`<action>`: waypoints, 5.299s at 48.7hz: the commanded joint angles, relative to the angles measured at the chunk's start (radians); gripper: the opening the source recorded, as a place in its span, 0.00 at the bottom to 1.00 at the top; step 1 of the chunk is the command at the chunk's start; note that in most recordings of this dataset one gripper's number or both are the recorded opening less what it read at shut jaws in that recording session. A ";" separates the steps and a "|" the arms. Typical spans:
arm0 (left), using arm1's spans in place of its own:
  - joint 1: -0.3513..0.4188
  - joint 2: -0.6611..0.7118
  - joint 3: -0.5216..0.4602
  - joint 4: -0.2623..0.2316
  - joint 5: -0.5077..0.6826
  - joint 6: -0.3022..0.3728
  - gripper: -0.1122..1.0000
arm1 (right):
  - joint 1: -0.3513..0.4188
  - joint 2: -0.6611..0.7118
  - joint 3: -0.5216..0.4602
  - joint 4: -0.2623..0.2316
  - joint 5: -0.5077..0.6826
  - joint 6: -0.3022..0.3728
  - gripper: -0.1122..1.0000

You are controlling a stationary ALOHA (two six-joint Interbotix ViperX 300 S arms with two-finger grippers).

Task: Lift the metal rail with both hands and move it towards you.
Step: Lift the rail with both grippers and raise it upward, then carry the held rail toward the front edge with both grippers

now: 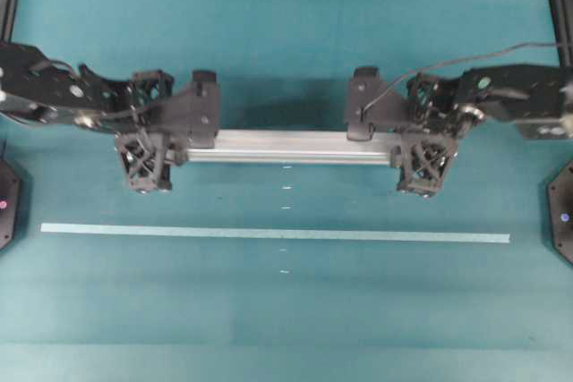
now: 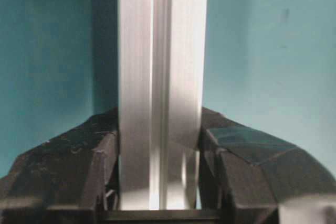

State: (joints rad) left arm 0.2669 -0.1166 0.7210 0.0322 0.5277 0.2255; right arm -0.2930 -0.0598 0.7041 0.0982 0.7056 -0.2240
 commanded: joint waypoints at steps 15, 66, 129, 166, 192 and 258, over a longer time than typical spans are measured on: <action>-0.078 -0.209 -0.222 0.002 0.336 -0.041 0.38 | 0.014 -0.195 -0.259 0.008 0.428 0.052 0.48; -0.227 -0.160 -0.844 0.002 0.868 -0.051 0.38 | 0.156 -0.219 -0.769 0.002 0.896 0.331 0.48; -0.236 -0.135 -0.362 0.002 0.483 -0.189 0.38 | 0.209 -0.221 -0.275 0.006 0.486 0.339 0.48; -0.238 -0.020 -0.132 0.002 0.215 -0.262 0.38 | 0.256 -0.089 -0.025 0.006 0.097 0.341 0.48; -0.236 0.071 -0.052 0.002 0.044 -0.279 0.38 | 0.258 -0.025 0.023 0.002 -0.011 0.339 0.48; -0.284 0.110 -0.017 0.002 -0.061 -0.403 0.38 | 0.295 0.078 0.055 0.003 -0.166 0.344 0.48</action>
State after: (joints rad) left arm -0.0092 -0.0031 0.7194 0.0383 0.4817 -0.1289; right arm 0.0015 0.0000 0.7685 0.0951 0.5706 0.1028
